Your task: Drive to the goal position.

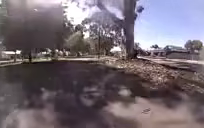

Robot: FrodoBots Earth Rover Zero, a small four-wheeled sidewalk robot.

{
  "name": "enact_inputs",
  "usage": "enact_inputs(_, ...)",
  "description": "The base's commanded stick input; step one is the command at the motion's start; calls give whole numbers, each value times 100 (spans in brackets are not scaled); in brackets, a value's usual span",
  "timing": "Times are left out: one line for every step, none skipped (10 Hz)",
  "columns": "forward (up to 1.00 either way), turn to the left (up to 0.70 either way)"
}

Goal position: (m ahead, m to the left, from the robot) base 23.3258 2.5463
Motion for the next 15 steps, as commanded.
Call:
enact_inputs(70,35)
enact_inputs(70,34)
enact_inputs(70,2)
enact_inputs(70,1)
enact_inputs(70,0)
enact_inputs(70,0)
enact_inputs(70,0)
enact_inputs(70,0)
enact_inputs(70,1)
enact_inputs(70,2)
enact_inputs(70,3)
enact_inputs(70,1)
enact_inputs(70,1)
enact_inputs(70,5)
enact_inputs(70,13)
